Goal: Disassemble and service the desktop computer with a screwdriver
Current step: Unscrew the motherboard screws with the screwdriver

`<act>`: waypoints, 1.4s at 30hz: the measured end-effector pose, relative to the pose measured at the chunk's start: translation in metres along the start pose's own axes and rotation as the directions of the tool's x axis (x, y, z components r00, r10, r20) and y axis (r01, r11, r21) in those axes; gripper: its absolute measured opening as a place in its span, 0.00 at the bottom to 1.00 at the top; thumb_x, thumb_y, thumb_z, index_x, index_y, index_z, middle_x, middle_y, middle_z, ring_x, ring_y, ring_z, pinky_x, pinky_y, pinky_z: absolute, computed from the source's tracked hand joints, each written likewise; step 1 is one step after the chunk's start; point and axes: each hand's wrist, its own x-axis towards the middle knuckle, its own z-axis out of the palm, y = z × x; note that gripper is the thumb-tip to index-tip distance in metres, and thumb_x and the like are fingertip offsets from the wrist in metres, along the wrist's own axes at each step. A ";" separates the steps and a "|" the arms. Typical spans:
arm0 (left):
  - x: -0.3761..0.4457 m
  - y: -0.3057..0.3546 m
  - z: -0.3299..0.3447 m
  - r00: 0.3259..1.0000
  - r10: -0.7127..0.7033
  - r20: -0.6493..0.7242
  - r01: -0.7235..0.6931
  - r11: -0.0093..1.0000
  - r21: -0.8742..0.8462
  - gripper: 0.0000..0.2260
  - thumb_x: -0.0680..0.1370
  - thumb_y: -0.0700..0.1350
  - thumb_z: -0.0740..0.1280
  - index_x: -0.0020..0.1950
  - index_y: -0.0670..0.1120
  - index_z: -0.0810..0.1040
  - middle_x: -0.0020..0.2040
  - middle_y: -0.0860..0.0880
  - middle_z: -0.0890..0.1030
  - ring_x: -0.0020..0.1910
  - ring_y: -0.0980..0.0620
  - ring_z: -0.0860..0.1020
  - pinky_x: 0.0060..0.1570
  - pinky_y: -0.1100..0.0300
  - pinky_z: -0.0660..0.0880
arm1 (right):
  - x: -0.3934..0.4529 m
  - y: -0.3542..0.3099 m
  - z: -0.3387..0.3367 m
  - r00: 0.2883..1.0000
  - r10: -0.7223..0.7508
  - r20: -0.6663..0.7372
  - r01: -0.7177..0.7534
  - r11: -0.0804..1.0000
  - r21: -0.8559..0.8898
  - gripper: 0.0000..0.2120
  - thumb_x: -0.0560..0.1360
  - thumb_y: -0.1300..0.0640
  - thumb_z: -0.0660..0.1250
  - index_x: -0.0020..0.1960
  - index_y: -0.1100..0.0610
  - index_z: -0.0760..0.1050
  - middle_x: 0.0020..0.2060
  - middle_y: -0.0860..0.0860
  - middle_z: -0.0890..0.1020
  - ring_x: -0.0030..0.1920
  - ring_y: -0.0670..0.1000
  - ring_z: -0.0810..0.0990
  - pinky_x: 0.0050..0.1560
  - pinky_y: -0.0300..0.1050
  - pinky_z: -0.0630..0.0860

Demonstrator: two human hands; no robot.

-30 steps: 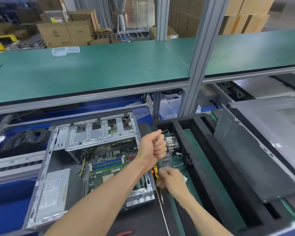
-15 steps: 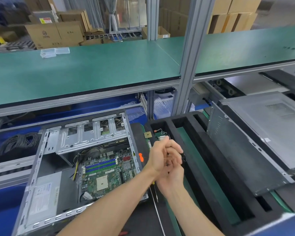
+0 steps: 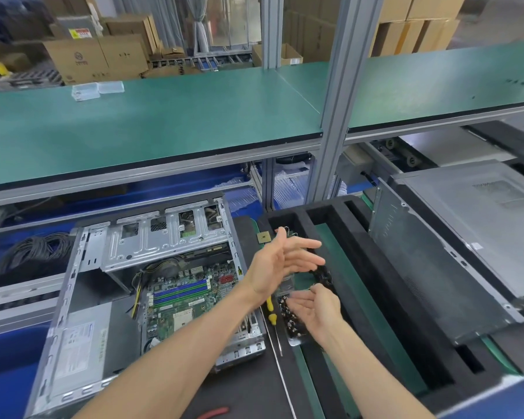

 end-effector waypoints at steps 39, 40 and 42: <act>-0.079 -0.004 -0.134 0.915 0.014 -0.404 0.064 0.982 0.178 0.28 0.83 0.61 0.53 0.50 0.44 0.86 0.46 0.39 0.85 0.40 0.43 0.83 0.45 0.54 0.81 | -0.093 -0.027 0.072 0.640 -0.432 0.636 0.758 0.491 -0.429 0.09 0.79 0.62 0.67 0.41 0.62 0.80 0.30 0.60 0.82 0.25 0.56 0.79 0.26 0.44 0.74; -0.084 -0.004 -0.137 0.906 -0.001 -0.422 0.096 0.975 0.203 0.27 0.84 0.60 0.54 0.49 0.44 0.87 0.45 0.40 0.86 0.40 0.44 0.83 0.45 0.55 0.81 | -0.096 -0.024 0.078 0.607 -0.457 0.650 0.791 0.424 -0.440 0.06 0.78 0.63 0.69 0.42 0.60 0.80 0.30 0.58 0.82 0.26 0.54 0.80 0.28 0.45 0.77; -0.092 -0.004 -0.143 0.881 -0.051 -0.471 0.182 0.954 0.237 0.24 0.85 0.55 0.55 0.48 0.43 0.87 0.43 0.41 0.86 0.39 0.45 0.83 0.45 0.54 0.80 | -0.099 -0.018 0.089 0.543 -0.456 0.705 0.840 0.292 -0.457 0.03 0.75 0.64 0.71 0.45 0.58 0.81 0.32 0.53 0.83 0.29 0.50 0.83 0.36 0.44 0.81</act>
